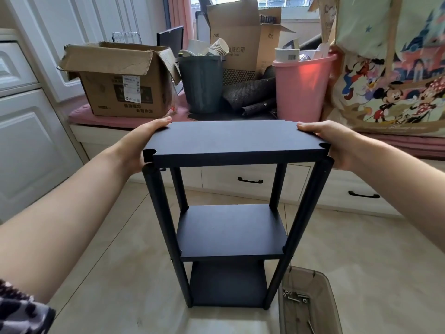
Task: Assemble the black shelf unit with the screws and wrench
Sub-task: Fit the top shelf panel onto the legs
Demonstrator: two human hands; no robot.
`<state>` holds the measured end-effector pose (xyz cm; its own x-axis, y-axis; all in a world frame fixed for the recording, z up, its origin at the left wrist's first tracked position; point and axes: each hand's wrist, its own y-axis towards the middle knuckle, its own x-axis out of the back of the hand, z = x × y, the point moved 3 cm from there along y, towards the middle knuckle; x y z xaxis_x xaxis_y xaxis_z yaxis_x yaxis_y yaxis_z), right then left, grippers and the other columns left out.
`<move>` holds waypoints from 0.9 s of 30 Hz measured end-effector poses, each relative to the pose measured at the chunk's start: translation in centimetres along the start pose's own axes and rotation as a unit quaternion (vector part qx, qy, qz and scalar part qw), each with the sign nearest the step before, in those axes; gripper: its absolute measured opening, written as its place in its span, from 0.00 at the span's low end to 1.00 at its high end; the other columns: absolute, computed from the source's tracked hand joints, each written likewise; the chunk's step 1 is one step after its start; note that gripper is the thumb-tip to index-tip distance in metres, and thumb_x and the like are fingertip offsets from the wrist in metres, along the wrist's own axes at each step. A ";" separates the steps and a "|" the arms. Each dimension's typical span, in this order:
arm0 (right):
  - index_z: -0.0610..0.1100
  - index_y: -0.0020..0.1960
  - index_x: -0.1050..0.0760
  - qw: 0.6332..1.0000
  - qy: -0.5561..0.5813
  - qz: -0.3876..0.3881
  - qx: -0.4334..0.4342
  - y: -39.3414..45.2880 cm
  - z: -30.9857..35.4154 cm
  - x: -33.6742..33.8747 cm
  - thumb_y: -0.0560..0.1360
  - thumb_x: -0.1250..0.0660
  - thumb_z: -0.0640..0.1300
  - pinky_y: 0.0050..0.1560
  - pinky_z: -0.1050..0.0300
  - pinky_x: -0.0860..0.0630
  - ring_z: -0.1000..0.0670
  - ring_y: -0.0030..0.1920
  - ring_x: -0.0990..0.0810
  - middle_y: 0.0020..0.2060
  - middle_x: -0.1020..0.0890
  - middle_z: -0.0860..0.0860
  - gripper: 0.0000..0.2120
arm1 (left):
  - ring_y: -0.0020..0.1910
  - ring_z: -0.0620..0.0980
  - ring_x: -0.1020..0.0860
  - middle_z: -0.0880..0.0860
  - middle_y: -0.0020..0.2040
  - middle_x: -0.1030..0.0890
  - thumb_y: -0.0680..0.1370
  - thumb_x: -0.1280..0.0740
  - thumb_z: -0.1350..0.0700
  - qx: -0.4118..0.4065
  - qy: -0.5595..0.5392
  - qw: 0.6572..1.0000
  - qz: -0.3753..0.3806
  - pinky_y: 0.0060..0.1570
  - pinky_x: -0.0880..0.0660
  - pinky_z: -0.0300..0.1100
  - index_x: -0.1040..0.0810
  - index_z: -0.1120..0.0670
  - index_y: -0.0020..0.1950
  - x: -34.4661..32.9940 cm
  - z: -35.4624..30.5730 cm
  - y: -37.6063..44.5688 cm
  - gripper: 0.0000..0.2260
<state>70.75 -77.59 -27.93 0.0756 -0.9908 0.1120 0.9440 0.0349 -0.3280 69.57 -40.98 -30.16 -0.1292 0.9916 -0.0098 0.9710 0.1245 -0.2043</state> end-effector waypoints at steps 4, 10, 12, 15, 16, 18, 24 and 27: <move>0.46 0.54 0.22 1.000 0.005 0.003 0.005 0.6 -0.6 -0.1 0.76 0.31 0.53 0.38 0.61 0.26 0.55 0.31 0.21 0.35 0.20 0.52 0.12 | 0.32 0.45 0.16 0.49 0.36 0.15 0.72 0.26 0.41 -0.017 -0.003 1.000 0.017 0.30 0.21 0.37 0.20 0.51 0.55 0.0 0.6 -0.7 0.18; 0.46 0.52 0.23 1.000 -0.011 -0.014 0.006 0.8 -0.4 0.3 0.75 0.30 0.54 0.38 0.61 0.28 0.56 0.29 0.23 0.35 0.22 0.53 0.13 | 0.38 0.45 0.17 0.47 0.43 0.16 0.72 0.24 0.46 -0.048 -0.008 0.999 -0.004 0.38 0.30 0.40 0.17 0.41 0.52 -0.1 1.0 -0.6 0.09; 0.47 0.55 0.23 1.000 -0.002 -0.004 0.007 0.9 -0.4 0.2 0.76 0.31 0.54 0.37 0.62 0.27 0.56 0.31 0.23 0.36 0.22 0.53 0.13 | 0.38 0.44 0.18 0.46 0.42 0.16 0.73 0.25 0.47 -0.061 -0.016 0.998 -0.014 0.37 0.30 0.39 0.17 0.42 0.53 -0.1 0.9 -0.6 0.09; 0.46 0.56 0.24 1.000 -0.002 -0.007 0.011 0.9 -0.5 0.2 0.76 0.31 0.54 0.39 0.61 0.28 0.55 0.33 0.24 0.37 0.23 0.52 0.14 | 0.35 0.43 0.19 0.48 0.44 0.18 0.75 0.26 0.47 -0.070 0.012 0.997 -0.030 0.34 0.29 0.39 0.17 0.44 0.49 -0.4 0.6 -1.0 0.05; 0.46 0.56 0.24 1.000 -0.001 -0.009 0.013 1.0 -0.6 0.3 0.76 0.31 0.54 0.39 0.60 0.28 0.55 0.34 0.24 0.38 0.23 0.52 0.14 | 0.32 0.42 0.19 0.49 0.44 0.19 0.75 0.26 0.47 -0.068 0.016 0.996 -0.047 0.31 0.27 0.39 0.18 0.45 0.49 -0.5 0.5 -1.3 0.05; 0.46 0.56 0.24 1.000 0.002 -0.010 0.015 1.1 -0.6 0.2 0.77 0.31 0.54 0.40 0.60 0.29 0.55 0.34 0.24 0.38 0.23 0.52 0.13 | 0.31 0.42 0.18 0.49 0.44 0.17 0.76 0.27 0.51 -0.046 -0.017 0.997 -0.062 0.28 0.24 0.37 0.18 0.47 0.53 -0.6 0.5 -2.0 0.06; 0.46 0.58 0.24 1.000 -0.001 -0.015 0.012 1.0 -0.5 0.1 0.77 0.32 0.53 0.40 0.60 0.27 0.55 0.35 0.23 0.40 0.22 0.52 0.14 | 0.46 0.56 0.14 0.56 0.45 0.14 0.69 0.25 0.51 0.054 -0.128 0.989 0.048 0.43 0.17 0.53 0.23 0.57 0.60 -0.7 2.0 -6.3 0.22; 0.46 0.56 0.24 1.000 -0.007 -0.024 0.012 0.9 -0.5 0.2 0.77 0.32 0.53 0.39 0.60 0.28 0.55 0.34 0.24 0.39 0.23 0.52 0.13 | 0.41 0.58 0.15 0.57 0.42 0.15 0.68 0.26 0.48 0.042 -0.109 0.990 0.075 0.42 0.17 0.49 0.21 0.59 0.58 -1.1 2.4 -7.8 0.23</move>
<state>71.43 -77.78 -28.64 0.0351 -0.9895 0.1405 0.9542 -0.0086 -0.2991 61.65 -43.14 -30.94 -0.0340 0.9662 -0.2554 0.9637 -0.0360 -0.2644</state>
